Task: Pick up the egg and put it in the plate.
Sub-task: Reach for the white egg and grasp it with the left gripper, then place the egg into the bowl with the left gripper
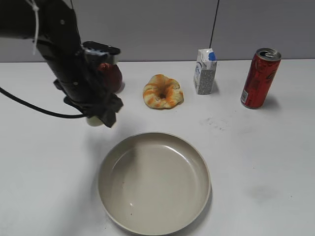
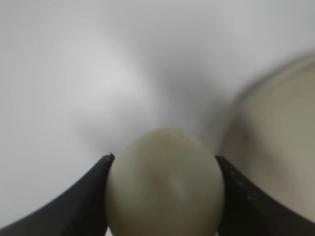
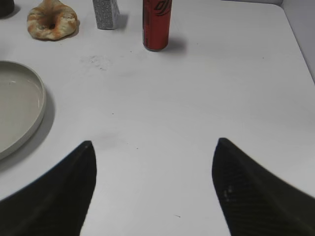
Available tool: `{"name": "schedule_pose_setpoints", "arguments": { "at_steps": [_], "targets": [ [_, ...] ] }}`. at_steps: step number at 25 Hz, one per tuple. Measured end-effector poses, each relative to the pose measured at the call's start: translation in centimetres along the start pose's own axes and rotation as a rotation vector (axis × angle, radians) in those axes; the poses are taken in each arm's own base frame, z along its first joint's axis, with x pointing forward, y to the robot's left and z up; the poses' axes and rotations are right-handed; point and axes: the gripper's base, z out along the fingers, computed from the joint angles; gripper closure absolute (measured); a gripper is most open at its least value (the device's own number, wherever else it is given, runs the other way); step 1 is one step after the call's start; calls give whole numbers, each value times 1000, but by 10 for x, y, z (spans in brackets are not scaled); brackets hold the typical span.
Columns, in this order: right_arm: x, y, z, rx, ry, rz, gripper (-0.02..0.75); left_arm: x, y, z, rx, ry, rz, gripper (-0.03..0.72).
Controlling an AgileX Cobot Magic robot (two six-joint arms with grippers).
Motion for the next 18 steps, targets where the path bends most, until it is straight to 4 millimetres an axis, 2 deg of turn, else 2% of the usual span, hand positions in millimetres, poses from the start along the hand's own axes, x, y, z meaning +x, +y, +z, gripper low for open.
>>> {"name": "schedule_pose_setpoints", "arguments": {
  "at_steps": [6, 9, 13, 18],
  "targets": [
    [0, 0, 0, 0, 0, 0, 183, 0, -98, 9, 59, -36, 238, 246],
    [0, 0, 0, 0, 0, 0, 183, 1, -131, 12, 78, -90, 314, 246],
    [0, 0, 0, 0, 0, 0, 183, 4, -151, 26, 95, -96, 352, 246],
    [0, 0, 0, 0, 0, 0, 183, 12, -152, 53, 101, 6, 342, 246]
  ]
}}
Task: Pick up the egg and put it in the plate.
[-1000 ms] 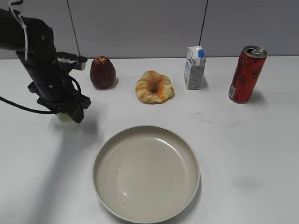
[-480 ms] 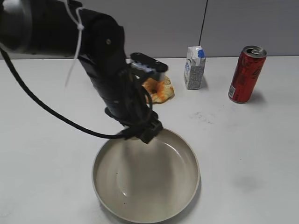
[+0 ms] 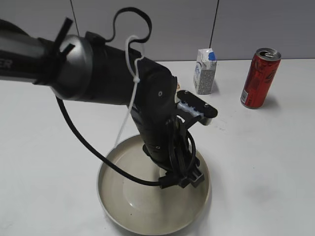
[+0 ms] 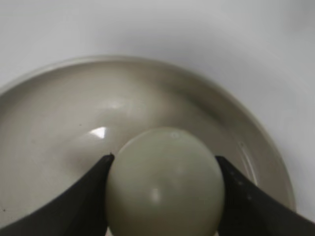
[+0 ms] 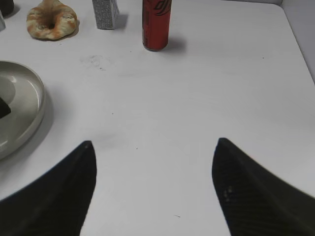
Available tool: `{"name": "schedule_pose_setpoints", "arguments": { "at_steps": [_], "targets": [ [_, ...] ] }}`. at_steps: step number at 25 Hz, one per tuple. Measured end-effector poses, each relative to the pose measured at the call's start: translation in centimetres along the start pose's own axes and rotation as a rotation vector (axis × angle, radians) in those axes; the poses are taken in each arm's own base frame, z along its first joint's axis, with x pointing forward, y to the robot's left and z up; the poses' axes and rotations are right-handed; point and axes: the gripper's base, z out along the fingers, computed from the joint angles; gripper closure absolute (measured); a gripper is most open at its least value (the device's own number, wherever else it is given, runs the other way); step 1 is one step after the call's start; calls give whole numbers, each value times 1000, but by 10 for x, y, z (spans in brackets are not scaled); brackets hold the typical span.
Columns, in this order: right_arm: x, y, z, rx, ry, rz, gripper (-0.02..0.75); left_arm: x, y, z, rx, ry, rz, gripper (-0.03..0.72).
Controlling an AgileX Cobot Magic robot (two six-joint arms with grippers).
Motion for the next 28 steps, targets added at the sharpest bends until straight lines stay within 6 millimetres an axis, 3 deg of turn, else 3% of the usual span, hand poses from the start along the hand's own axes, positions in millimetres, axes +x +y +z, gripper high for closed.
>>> {"name": "schedule_pose_setpoints", "arguments": {
  "at_steps": [3, 7, 9, 15, 18, 22, 28],
  "targets": [
    [0, 0, 0, 0, 0, 0, 183, 5, 0, 4, 12, 58, -2, 238],
    [0, 0, 0, 0, 0, 0, 183, 6, -1, 4, 16, 69, -4, 84],
    [0, 0, 0, 0, 0, 0, 183, 7, -1, 4, 19, 79, -6, 48],
    [0, 0, 0, 0, 0, 0, 183, 12, 11, -8, 31, 124, -43, 50],
    [0, 0, 0, 0, 0, 0, 183, 14, 33, -35, 21, 90, -102, 78],
    [0, 0, 0, 0, 0, 0, 183, 26, 83, -80, -28, 32, -223, 99],
    [0, 0, 0, 0, 0, 0, 183, 84, 174, -129, -76, 64, -511, 104]
  ]
}}
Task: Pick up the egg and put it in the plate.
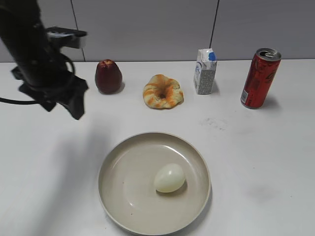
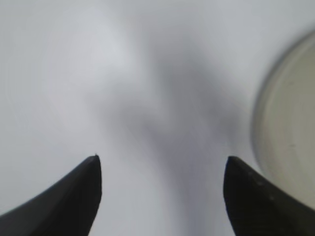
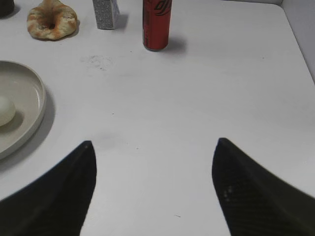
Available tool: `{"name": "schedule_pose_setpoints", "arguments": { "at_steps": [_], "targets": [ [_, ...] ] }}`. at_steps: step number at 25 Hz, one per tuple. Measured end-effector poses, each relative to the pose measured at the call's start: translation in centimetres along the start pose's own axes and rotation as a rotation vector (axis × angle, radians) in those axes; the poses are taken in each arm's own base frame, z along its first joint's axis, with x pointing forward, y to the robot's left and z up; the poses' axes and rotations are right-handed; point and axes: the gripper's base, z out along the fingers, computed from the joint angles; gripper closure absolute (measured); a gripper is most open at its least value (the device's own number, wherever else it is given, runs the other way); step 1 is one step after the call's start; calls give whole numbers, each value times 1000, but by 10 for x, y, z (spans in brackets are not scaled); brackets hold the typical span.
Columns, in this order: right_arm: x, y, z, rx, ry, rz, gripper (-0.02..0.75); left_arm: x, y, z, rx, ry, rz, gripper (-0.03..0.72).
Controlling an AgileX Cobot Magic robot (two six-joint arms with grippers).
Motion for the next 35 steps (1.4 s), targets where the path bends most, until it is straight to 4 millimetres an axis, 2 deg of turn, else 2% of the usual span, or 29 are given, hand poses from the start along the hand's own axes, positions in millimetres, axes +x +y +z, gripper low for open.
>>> {"name": "schedule_pose_setpoints", "arguments": {
  "at_steps": [4, 6, 8, 10, 13, 16, 20, 24, 27, 30, 35],
  "targets": [
    [0, 0, 0, 0, 0, 0, 183, 22, 66, -13, 1, 67, -197, 104],
    [0, 0, 0, 0, 0, 0, 183, 33, 91, -19, -3, 58, -278, 104],
    [0, 0, 0, 0, 0, 0, 183, 49, 107, -25, -4, 56, -343, 104],
    [0, 0, 0, 0, 0, 0, 183, 66, 112, -33, -8, 48, -386, 105],
    [0, 0, 0, 0, 0, -1, 183, 93, 103, -45, -14, 41, -407, 112],
    [0, 0, 0, 0, 0, -1, 183, 123, 82, -55, -19, 22, -407, 114],
    [0, 0, 0, 0, 0, -1, 183, 165, 53, -71, -62, -90, -393, 121],
    [0, 0, 0, 0, 0, 0, 183, 205, 29, -73, -124, -236, -376, 125],
    [0, 0, 0, 0, 0, 0, 183, 233, 13, -67, -155, -317, -365, 128],
    [0, 0, 0, 0, 0, 0, 183, 256, 0, -62, -177, -381, -351, 138],
    [0, 0, 0, -1, 0, 0, 183, 280, -18, -75, -230, -553, -312, 157]
  ]
}}
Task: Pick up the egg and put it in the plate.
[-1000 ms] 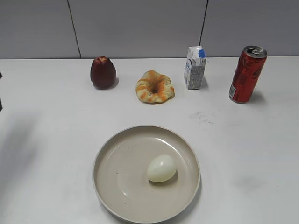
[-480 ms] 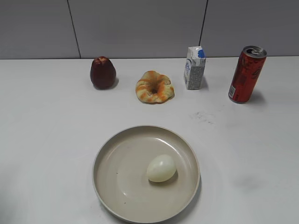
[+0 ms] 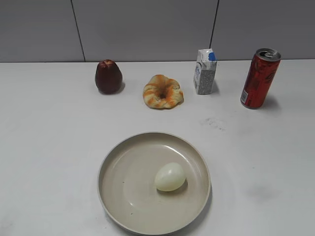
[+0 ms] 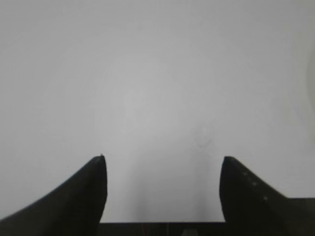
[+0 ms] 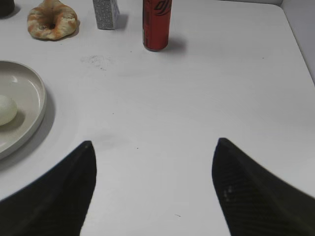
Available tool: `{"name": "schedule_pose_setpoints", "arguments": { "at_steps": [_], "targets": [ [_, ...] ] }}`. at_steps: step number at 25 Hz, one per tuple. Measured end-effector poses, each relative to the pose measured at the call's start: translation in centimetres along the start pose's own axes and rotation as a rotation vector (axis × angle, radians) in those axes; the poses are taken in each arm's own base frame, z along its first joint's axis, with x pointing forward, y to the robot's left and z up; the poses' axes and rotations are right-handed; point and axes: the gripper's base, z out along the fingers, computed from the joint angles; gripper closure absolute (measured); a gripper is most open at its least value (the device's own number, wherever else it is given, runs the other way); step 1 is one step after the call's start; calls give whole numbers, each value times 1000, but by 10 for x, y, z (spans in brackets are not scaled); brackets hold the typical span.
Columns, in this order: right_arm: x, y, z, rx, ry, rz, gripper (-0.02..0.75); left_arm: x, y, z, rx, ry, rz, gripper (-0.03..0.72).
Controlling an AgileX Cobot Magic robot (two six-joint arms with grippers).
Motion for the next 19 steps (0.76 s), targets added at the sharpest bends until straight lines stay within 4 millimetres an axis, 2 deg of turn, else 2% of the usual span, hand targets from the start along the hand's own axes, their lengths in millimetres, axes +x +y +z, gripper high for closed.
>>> {"name": "schedule_pose_setpoints", "arguments": {
  "at_steps": [12, 15, 19],
  "targets": [
    [0, 0, 0, 0, 0, 0, 183, 43, -14, -53, -49, -425, 72, 167],
    [0, 0, 0, 0, 0, 0, 183, 51, -16, -57, -56, -480, 81, 167],
    [0, 0, 0, 0, 0, 0, 183, 52, -16, -58, -56, -486, 82, 176]
  ]
}}
